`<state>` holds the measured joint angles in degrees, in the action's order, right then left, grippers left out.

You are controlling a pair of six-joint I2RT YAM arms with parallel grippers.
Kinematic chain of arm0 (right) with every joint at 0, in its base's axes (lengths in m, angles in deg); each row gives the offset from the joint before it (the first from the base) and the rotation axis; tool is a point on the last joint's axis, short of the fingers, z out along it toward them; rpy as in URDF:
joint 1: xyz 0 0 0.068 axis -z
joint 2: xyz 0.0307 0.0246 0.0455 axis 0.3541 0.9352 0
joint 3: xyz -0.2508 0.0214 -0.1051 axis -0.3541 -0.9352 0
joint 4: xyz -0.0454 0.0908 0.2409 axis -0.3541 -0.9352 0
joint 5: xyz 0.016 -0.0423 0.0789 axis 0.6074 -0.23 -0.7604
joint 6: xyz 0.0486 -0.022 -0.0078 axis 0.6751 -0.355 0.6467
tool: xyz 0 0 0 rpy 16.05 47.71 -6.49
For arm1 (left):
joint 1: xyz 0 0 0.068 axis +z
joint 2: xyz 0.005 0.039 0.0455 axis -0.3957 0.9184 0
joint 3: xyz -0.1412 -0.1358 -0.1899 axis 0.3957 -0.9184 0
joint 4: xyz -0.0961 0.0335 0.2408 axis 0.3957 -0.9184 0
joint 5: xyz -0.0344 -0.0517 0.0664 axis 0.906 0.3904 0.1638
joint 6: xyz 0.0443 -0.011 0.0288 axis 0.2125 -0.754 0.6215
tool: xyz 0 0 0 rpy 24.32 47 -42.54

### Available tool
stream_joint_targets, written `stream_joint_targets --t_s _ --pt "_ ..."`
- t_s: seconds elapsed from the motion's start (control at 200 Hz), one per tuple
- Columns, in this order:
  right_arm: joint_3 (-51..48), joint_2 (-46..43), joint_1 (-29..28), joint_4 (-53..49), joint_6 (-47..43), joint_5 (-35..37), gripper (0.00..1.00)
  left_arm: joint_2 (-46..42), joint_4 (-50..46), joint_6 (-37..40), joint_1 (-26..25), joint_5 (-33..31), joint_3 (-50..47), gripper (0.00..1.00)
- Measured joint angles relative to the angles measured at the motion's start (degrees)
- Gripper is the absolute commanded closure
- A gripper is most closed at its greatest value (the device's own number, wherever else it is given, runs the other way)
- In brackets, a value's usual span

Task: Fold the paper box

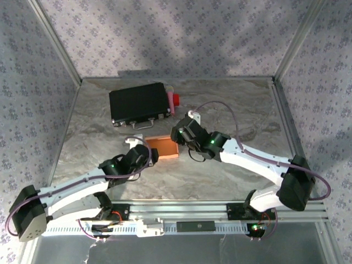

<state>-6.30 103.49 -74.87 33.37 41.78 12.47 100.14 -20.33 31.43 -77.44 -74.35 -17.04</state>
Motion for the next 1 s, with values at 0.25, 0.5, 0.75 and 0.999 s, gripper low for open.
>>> stream_joint_targets --t_s 0.25,0.5,0.75,0.999 --pt "5.9 3.2 3.0 -0.4 -4.4 -2.6 0.56 -3.6 -8.3 3.5 0.3 4.9 10.6 0.58" --pt "9.8 7.3 4.9 -0.6 -8.8 -6.8 0.57 -2.4 -12.2 8.7 14.4 14.7 21.3 0.61" --pt "10.9 11.7 4.9 -0.7 -9.9 -9.2 0.58 10.3 -11.9 13.1 22.2 23.6 22.3 0.65" --pt "10.9 13.0 4.9 -0.8 -10.2 -10.0 0.58 13.3 -10.4 14.8 23.4 25.8 21.7 0.66"
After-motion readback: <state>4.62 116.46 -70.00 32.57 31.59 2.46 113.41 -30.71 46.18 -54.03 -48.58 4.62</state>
